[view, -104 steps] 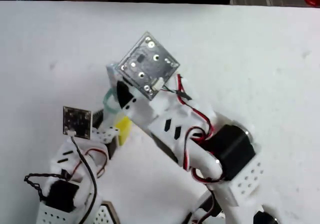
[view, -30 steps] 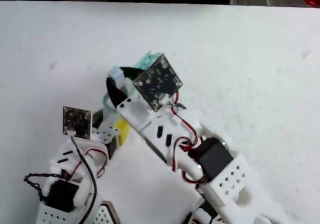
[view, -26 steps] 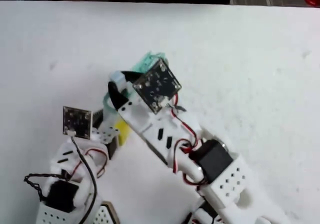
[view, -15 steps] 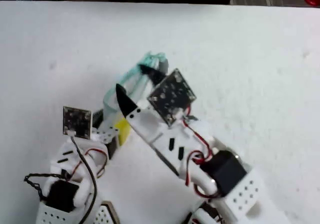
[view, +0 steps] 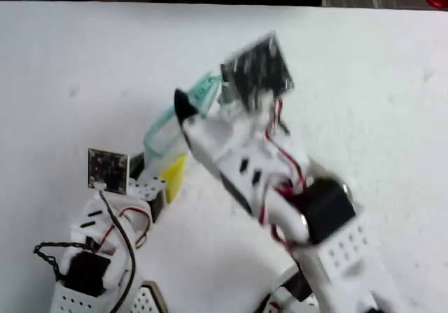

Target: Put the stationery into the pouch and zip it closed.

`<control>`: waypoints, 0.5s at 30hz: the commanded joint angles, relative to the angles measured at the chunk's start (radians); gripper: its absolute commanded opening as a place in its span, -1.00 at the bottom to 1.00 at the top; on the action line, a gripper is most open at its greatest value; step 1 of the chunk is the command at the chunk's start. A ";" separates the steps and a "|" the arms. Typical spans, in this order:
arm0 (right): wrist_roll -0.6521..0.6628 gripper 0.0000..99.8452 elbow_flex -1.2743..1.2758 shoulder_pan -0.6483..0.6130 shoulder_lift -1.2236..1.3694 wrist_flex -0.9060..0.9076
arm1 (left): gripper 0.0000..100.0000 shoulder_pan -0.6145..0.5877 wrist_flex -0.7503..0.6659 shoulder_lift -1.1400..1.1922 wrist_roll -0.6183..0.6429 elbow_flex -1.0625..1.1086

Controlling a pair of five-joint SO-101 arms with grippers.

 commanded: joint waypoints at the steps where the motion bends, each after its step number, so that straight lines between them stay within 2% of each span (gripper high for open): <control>1: -0.138 -0.51 -0.242 0.018 0.168 0.150 | -0.52 -0.004 -0.012 -0.005 0.012 -0.031; 7: -0.238 -0.30 -0.523 0.004 0.441 0.344 | -0.52 -0.004 -0.012 -0.005 0.012 -0.031; 15: -0.252 -0.30 -0.666 0.008 0.619 0.481 | -0.52 -0.004 -0.012 -0.005 0.012 -0.031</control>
